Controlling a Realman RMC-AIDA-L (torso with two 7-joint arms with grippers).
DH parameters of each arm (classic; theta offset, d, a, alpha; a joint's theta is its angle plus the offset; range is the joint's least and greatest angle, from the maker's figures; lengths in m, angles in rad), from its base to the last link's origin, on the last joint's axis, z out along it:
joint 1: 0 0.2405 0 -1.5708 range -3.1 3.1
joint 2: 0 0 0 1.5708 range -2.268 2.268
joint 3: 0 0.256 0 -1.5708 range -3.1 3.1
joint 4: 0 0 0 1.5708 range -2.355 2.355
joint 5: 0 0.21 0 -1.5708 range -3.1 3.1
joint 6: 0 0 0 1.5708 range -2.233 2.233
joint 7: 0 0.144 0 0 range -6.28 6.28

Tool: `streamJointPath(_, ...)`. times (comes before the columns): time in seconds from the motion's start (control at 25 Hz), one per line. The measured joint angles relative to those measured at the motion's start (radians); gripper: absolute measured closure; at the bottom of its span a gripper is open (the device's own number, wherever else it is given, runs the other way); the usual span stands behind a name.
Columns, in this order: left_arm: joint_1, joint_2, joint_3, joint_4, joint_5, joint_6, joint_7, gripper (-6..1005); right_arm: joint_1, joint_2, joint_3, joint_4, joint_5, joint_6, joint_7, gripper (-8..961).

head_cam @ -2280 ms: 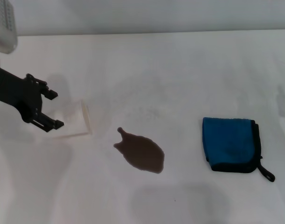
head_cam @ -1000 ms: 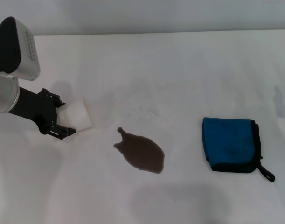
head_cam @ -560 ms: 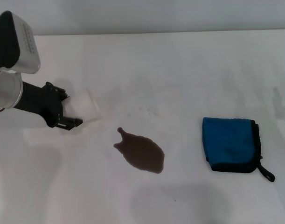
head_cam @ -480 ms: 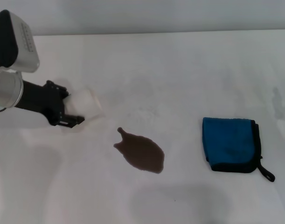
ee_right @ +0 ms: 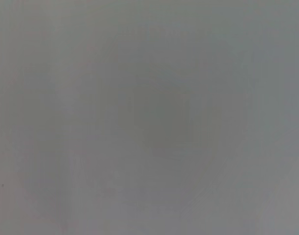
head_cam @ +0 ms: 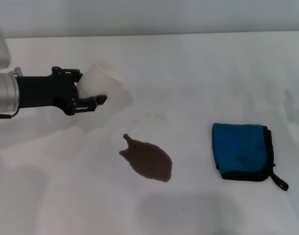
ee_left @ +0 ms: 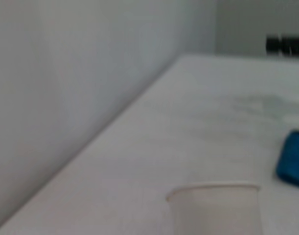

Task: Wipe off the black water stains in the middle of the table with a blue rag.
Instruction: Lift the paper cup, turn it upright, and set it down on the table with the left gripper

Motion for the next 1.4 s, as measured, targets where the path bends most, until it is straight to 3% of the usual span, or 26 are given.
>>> streamJointPath(0.32,0.170,-0.002,-0.001,0.065,-0.281,0.049,0.156,394,0.001,0.000,-0.004,-0.004,0.000,0.008,0.001,534)
streamJointPath(0.8,0.370,-0.004,-0.001,0.238,-0.470,-0.024,0.432,406,0.004,-0.004,-0.010,-0.008,0.000,0.051,0.004,533)
streamJointPath(1.04,0.413,-0.003,-0.001,0.300,-0.507,-0.082,0.503,406,0.003,-0.005,-0.010,-0.010,0.000,0.064,0.006,534)
streamJointPath(1.4,0.427,-0.003,-0.003,0.409,-0.543,-0.233,0.627,405,0.005,-0.004,-0.010,-0.007,0.000,0.078,0.009,533)
